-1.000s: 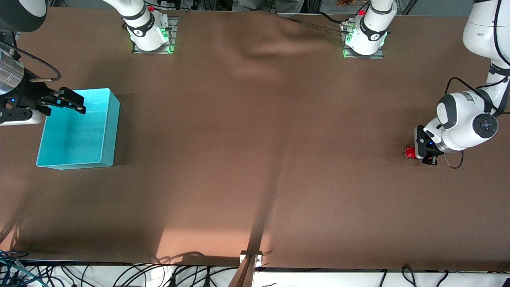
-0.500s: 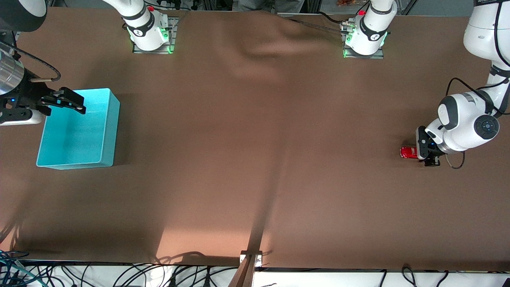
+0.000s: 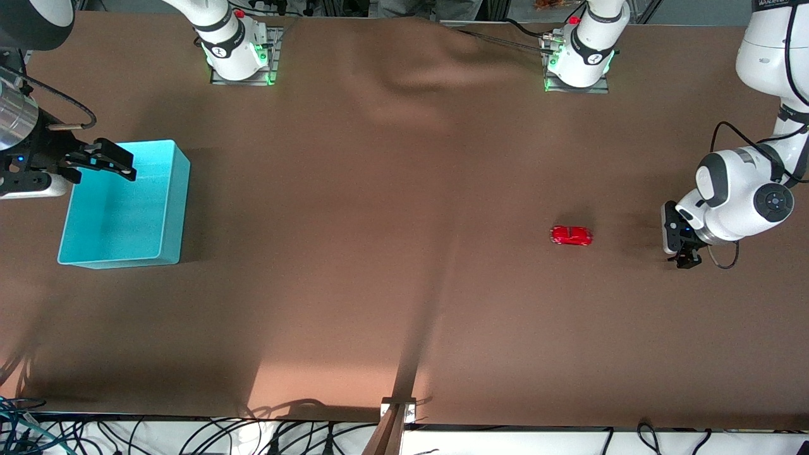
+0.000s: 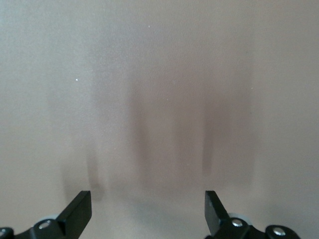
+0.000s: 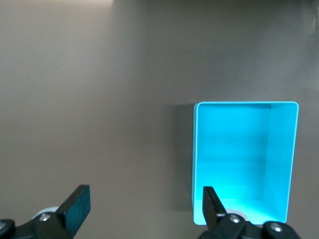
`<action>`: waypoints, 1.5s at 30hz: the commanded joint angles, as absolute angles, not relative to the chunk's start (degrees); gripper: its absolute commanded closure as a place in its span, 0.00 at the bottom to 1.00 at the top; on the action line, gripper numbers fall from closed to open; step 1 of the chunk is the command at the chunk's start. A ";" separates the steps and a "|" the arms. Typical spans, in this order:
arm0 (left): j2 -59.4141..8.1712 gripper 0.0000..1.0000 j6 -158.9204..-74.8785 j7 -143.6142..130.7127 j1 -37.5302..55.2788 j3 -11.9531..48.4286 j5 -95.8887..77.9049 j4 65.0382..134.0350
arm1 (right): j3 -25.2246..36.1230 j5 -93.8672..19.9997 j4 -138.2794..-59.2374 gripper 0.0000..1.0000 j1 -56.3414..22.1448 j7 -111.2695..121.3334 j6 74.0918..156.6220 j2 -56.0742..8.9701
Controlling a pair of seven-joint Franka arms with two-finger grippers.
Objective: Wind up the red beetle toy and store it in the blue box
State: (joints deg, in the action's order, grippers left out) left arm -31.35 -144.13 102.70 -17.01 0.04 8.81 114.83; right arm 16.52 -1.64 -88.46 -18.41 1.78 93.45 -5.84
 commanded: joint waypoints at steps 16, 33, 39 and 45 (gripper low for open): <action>-23.30 0.00 -138.88 93.62 -16.96 0.53 9.49 112.68 | 16.61 -1.85 -87.45 0.00 -18.46 1.67 92.55 -6.06; -9.24 0.00 -128.86 71.99 -11.17 2.46 5.98 112.76 | 16.61 -1.85 -87.45 0.00 -18.46 1.67 92.55 -6.06; -4.75 0.00 -124.11 63.21 -8.27 2.46 5.19 112.76 | 16.61 -1.76 -87.54 0.00 -18.46 1.50 92.46 -5.98; -0.71 0.00 -119.89 49.86 -5.72 2.37 1.67 112.85 | 16.61 -1.41 -87.71 0.00 -18.37 1.41 92.55 -6.06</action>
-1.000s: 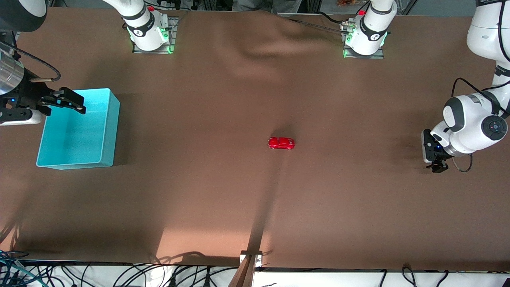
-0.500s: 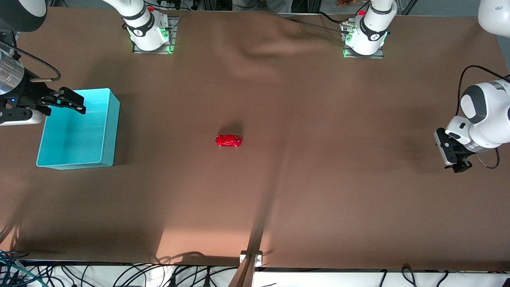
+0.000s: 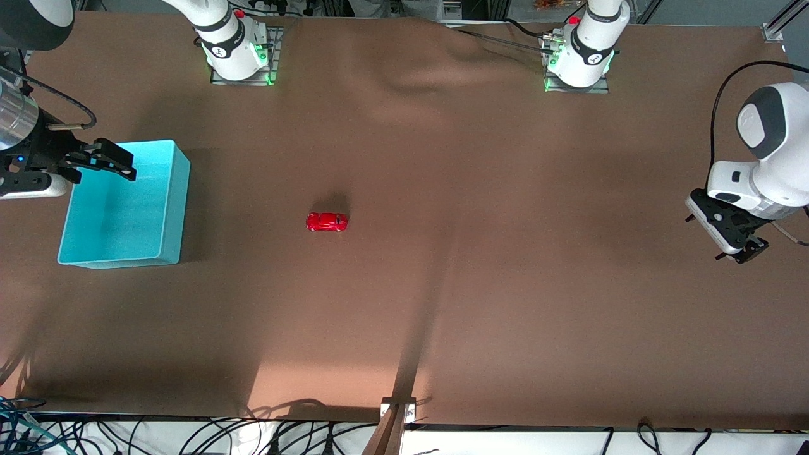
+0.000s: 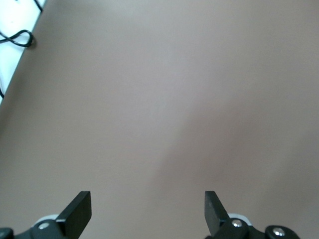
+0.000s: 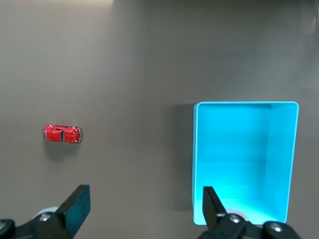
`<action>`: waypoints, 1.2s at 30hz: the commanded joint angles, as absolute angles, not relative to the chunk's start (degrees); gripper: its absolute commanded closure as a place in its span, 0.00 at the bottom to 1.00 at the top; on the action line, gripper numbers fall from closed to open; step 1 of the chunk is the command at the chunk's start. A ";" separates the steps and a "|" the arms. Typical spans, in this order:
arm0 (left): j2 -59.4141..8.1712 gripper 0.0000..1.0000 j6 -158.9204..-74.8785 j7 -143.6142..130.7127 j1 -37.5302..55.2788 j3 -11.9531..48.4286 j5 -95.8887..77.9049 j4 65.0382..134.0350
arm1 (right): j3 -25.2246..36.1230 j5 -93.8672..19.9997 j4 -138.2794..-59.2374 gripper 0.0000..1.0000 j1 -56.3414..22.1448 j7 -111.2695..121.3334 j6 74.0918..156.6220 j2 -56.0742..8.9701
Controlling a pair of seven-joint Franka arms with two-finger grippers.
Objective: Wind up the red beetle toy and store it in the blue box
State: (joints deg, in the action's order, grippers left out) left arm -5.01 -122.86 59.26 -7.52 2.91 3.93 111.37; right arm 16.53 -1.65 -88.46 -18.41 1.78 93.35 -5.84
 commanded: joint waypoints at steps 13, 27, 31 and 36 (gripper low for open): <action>3.52 0.00 -113.56 24.62 -3.16 1.58 -2.98 112.24 | 16.00 -1.76 -88.24 0.00 -21.09 1.14 94.39 -7.38; 0.18 0.00 -97.75 13.27 -3.43 2.20 -2.64 99.15 | 15.47 -4.13 -87.98 0.00 -25.13 -15.54 97.47 -10.46; -0.35 0.00 -95.10 12.13 -2.55 2.20 0.52 95.98 | 15.47 -5.18 -87.98 0.00 -26.63 -20.82 98.61 -11.86; -0.44 0.00 -93.43 10.99 -1.23 2.02 0.53 94.05 | 15.47 -6.15 -87.98 0.00 -28.21 -25.21 100.45 -14.15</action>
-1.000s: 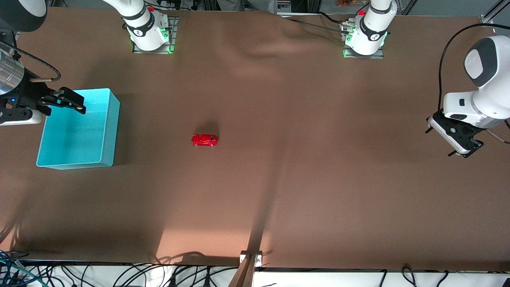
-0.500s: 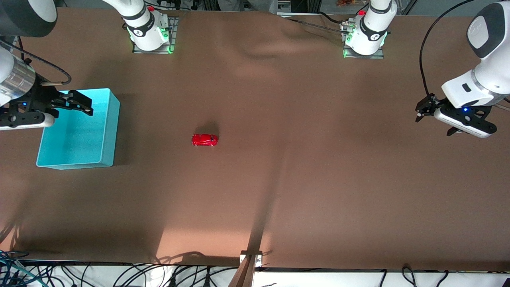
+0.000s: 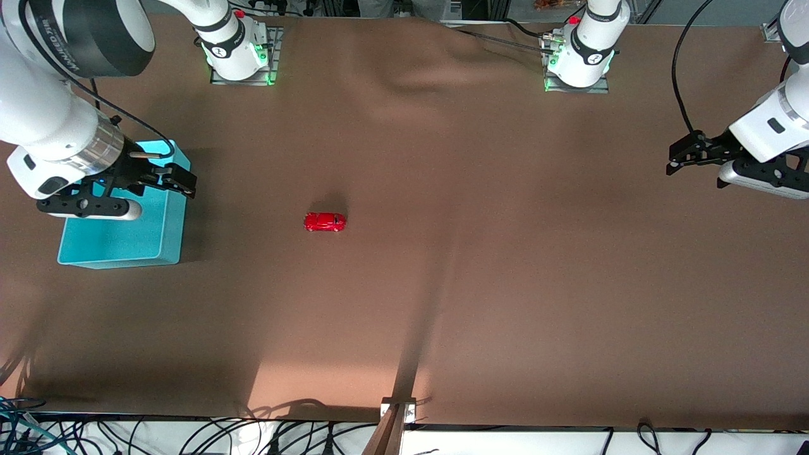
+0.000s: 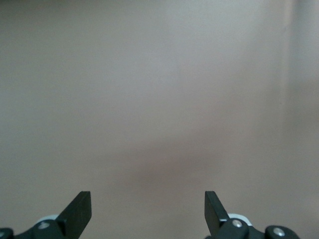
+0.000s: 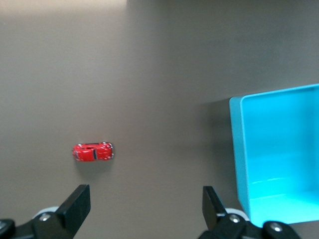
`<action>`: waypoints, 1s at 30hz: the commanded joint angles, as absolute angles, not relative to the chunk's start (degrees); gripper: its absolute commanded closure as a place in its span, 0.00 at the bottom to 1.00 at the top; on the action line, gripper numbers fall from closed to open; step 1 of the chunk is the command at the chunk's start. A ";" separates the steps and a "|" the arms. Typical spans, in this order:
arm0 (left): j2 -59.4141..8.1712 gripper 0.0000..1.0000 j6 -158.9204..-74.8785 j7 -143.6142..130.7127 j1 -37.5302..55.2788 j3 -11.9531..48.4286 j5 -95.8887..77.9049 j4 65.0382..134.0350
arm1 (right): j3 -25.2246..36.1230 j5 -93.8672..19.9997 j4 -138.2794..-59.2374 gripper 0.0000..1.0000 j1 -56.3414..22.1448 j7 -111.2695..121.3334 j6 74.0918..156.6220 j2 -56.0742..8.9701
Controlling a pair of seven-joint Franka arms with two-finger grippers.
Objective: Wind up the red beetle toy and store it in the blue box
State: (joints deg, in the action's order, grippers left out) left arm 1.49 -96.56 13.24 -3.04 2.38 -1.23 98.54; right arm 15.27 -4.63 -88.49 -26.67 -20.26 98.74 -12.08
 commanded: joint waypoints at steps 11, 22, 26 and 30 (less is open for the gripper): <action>-1.76 0.00 -91.06 10.72 -1.14 2.20 0.09 90.97 | 15.21 -10.80 -87.98 0.00 -30.59 -42.44 104.85 -19.42; -2.29 0.00 -90.88 10.72 -1.14 2.11 -0.18 90.62 | 15.12 -14.68 -88.42 0.00 -33.92 -58.43 109.16 -25.57; -2.20 0.00 -90.88 10.63 -1.14 2.20 -0.26 90.62 | 15.20 -14.77 -88.85 0.00 -35.42 -62.66 109.16 -27.59; -1.93 0.00 -89.48 10.63 -1.23 2.20 -0.44 90.18 | 15.21 -14.77 -91.31 0.00 -37.17 -65.82 111.61 -28.39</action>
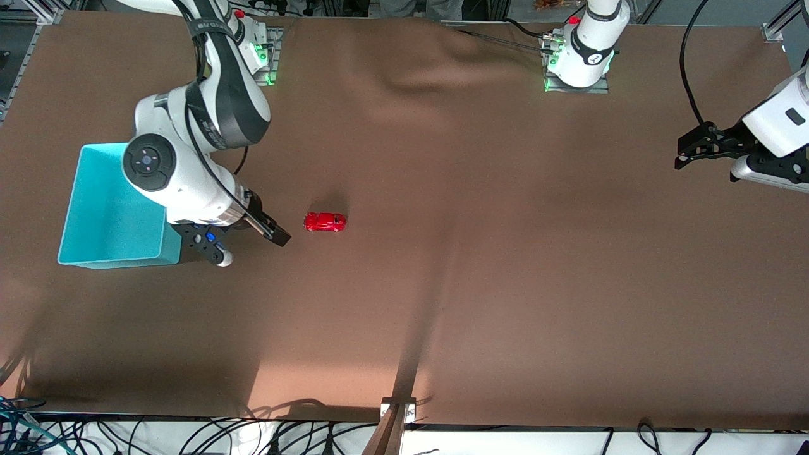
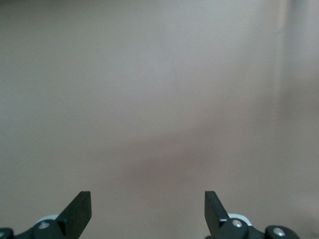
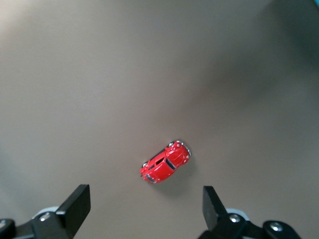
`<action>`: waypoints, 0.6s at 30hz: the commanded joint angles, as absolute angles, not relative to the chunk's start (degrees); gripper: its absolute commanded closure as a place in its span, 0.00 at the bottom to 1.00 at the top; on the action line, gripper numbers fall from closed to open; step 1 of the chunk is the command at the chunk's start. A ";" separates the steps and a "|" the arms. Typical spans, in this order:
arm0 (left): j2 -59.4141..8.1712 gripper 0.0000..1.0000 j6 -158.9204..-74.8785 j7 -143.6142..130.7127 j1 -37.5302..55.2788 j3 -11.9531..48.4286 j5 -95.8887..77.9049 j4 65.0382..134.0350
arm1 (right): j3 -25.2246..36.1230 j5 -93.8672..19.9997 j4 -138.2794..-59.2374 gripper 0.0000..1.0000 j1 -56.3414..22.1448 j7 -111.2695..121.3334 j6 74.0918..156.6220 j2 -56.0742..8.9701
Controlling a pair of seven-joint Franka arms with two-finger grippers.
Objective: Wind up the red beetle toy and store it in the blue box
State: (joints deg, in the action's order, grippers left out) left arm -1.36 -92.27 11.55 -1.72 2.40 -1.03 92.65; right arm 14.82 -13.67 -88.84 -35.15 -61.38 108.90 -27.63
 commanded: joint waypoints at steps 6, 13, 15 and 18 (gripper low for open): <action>-2.02 0.00 -87.98 9.93 -1.23 2.11 -1.05 88.95 | 15.21 -14.68 -96.94 0.00 -39.02 -72.33 119.00 -28.39; -2.02 0.00 -87.89 7.56 -2.02 1.76 -2.98 87.72 | 15.12 -14.77 -103.44 0.00 -39.55 -76.90 126.55 -28.48; -2.11 0.00 -87.89 7.73 -2.02 1.76 -3.25 87.28 | 15.12 -14.77 -105.46 0.00 -39.64 -78.48 129.62 -28.48; -2.11 0.00 -87.89 7.56 -2.11 1.67 -3.16 86.49 | 15.12 -14.77 -108.19 0.00 -40.95 -80.24 133.23 -28.48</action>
